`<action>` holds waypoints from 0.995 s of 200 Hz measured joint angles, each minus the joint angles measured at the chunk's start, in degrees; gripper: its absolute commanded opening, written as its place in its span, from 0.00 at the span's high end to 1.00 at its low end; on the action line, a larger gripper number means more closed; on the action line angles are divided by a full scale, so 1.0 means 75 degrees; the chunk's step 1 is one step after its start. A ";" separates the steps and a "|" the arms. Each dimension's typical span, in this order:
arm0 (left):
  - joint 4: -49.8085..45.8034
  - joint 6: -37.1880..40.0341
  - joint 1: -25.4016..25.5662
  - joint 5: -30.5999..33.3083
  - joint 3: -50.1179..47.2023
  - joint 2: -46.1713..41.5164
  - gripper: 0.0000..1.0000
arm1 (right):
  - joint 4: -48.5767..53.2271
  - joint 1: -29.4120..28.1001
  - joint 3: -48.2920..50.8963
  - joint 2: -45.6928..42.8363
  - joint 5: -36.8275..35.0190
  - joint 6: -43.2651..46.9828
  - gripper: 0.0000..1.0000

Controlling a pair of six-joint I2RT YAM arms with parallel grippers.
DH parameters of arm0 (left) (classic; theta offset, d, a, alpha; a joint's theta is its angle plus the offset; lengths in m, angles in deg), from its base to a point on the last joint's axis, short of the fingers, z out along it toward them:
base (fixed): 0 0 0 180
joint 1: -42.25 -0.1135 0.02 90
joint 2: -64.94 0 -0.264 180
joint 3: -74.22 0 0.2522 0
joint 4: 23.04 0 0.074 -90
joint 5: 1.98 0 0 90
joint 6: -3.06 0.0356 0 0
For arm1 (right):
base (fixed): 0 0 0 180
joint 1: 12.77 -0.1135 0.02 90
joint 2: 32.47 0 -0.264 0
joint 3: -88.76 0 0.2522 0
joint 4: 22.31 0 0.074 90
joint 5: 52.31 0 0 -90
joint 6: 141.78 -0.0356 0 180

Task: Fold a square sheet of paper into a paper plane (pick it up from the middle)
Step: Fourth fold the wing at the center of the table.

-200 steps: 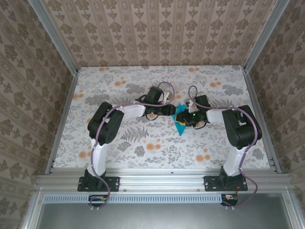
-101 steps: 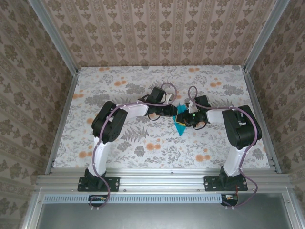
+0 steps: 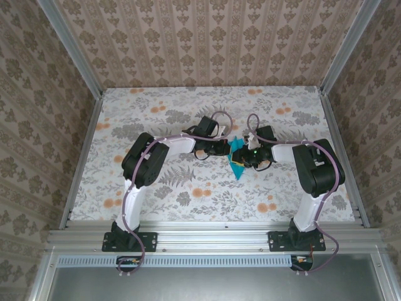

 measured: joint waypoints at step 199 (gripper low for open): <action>-0.0344 0.0603 0.0006 0.0187 0.0265 0.0195 1.00 | 0.0248 -0.0189 0.1003 -0.1099 -0.0029 -0.0358 0.86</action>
